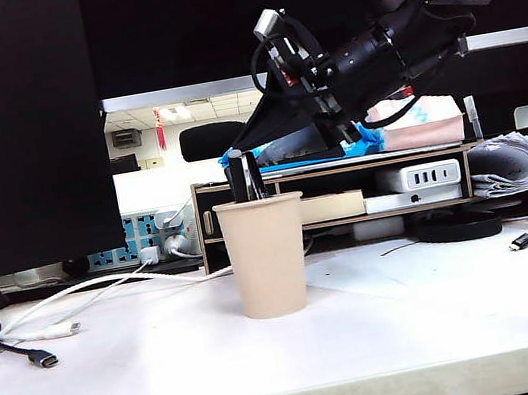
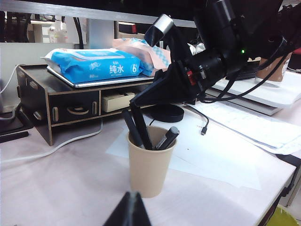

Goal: Pick up the marker from the paper cup and put it on the table.

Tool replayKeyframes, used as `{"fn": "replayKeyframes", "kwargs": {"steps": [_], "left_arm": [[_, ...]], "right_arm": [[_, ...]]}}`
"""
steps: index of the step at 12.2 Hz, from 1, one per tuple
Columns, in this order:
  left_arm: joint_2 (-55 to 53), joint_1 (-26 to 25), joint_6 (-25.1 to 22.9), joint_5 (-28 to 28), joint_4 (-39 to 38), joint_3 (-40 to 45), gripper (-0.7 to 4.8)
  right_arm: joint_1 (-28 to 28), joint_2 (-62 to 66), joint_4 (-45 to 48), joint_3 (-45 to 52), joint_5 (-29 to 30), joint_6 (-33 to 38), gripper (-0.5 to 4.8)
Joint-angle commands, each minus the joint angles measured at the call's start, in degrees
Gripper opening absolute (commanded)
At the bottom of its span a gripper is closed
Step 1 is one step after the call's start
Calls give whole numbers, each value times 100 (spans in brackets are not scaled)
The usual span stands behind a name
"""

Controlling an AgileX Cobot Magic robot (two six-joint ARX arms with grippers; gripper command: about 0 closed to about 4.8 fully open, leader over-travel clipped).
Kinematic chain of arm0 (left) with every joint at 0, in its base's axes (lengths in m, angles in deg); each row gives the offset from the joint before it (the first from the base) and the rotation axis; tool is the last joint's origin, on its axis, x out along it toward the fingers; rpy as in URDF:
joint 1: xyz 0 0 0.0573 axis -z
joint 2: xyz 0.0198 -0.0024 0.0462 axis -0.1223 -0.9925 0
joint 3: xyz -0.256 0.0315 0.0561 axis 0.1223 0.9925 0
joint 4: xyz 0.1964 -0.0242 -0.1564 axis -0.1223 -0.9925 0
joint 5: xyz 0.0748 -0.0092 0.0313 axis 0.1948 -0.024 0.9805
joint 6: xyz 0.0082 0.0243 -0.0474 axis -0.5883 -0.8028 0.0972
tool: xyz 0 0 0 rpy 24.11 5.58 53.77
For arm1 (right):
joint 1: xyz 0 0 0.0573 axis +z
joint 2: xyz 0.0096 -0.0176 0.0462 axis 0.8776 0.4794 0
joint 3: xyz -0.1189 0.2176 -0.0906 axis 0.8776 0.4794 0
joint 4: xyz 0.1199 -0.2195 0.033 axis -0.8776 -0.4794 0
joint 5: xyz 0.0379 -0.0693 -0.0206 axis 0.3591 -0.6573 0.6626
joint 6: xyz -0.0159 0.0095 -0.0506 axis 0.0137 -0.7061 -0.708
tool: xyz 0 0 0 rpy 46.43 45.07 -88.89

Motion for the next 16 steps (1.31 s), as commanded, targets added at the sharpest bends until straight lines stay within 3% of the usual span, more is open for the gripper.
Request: {"fn": "replayKeyframes", "kwargs": {"steps": [1,6,16], "left_arm": [[0,-4,-4,-4,55,-4,-5],[0,-4,-2,-7,55,-4,-5],[0,-4,-4,-4,55,-4,-5]], "right_arm": [[11,57,-11,-26,11,-22,171],[11,74,-2,-26,13,-42,49],[11,-304,-243,-649,208,-13,40]]}}
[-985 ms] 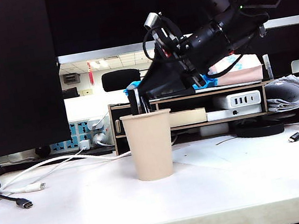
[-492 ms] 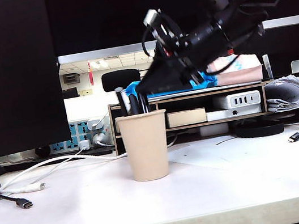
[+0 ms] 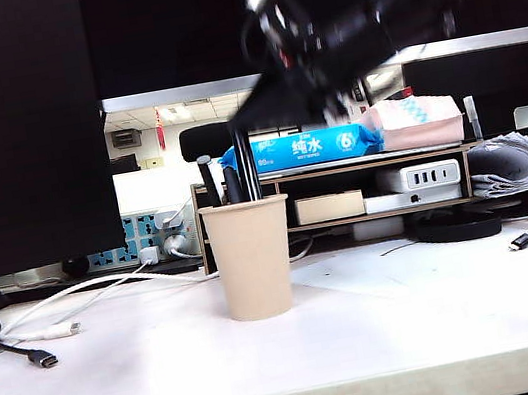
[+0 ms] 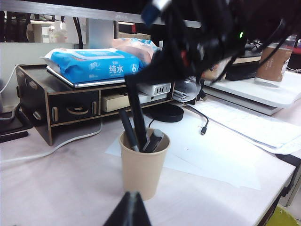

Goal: Pick up the marker from the paper cup and put it on the table.

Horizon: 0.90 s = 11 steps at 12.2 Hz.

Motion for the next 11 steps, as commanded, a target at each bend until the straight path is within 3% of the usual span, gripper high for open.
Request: {"fn": "replayKeyframes", "kwargs": {"steps": [1,3,4,5,8,11], "left_arm": [[0,-4,-4,-7,57,-4,-5],[0,-4,-4,-4,57,-4,-5],[0,-4,-2,-7,57,-4,-5],[0,-4,-4,-7,57,-4,-5],[0,-4,-4,-4,57,-4,-5],[0,-4,-2,-4,55,-4,-5]], "right_arm": [[13,-337,70,-155,48,0,40],[-313,-970,-243,-280,-330,-2,41],[-981,-1034,-1126,-282,-776,37,41],[-1172,-1003,-1445,-280,-883,52,41],[-1812,-629,-1996,-273,-363,619,40],[-2006,142,-1727,-273,369,1893,40]]}}
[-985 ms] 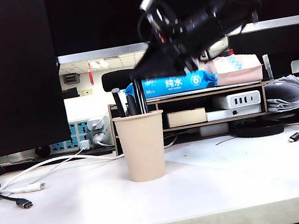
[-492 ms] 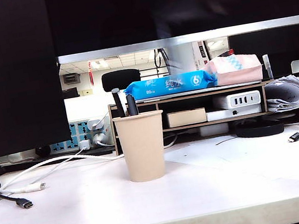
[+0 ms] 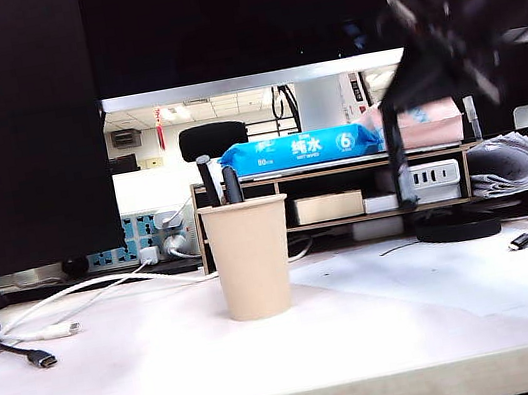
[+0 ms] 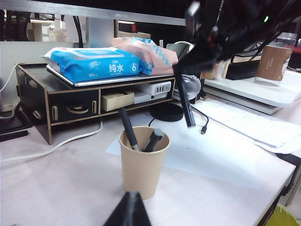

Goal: Pick up the marker from the paper cup and put it on the table.

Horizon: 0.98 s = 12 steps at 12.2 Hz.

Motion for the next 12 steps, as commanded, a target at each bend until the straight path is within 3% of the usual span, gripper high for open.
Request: {"fn": "replayKeyframes", "kwargs": {"steps": [1,3,8,9,12], "left_arm": [[0,-4,-2,-4,74,-4,-5],[0,-4,-2,-4,72,-4,-5],[0,-4,-4,-4,74,-4,-5],[0,-4,-2,-4,74,-4,-5],[0,-4,-4,-4,74,-4,-5]], "right_arm": [[-46,710,411,-7,737,1279,40],[9,1110,623,-7,981,1703,40],[72,1666,625,-4,953,2041,45],[70,1666,640,-7,914,2081,107],[70,1666,647,-7,898,2079,108]]}}
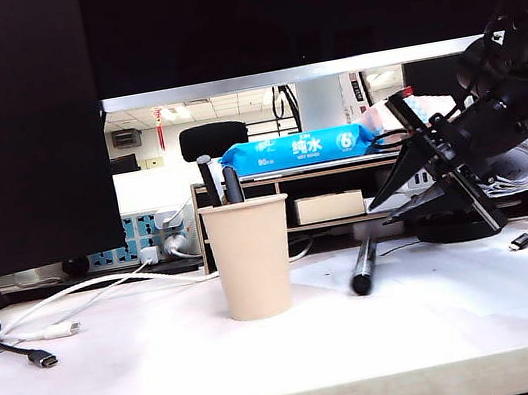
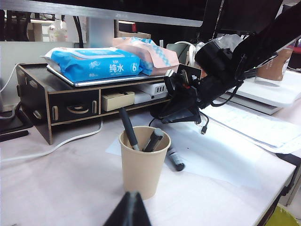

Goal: Pick up the marker from the paper cup and put it on the table.

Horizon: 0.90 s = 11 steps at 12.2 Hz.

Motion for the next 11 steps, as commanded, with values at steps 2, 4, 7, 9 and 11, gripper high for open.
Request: {"fn": "replayKeyframes", "kwargs": {"steps": [2,4,7,9,11], "left_arm": [[0,-4,-4,-4,74,-4,-5],[0,-4,-4,-4,72,-4,-5],[0,-4,-2,-7,74,-4,-5],[0,-9,-2,-7,72,-4,-5],[0,-9,-2,-4,74,-4,-5]], "right_arm": [[-4,-26,131,-26,238,-55,67],[-33,-225,-271,-11,1429,-643,-5],[-144,-1904,-2245,179,-787,-2791,-5],[-140,-4531,-859,1292,-1788,-2789,-5],[-140,-5755,-144,1985,-1812,-2747,-5]]}}
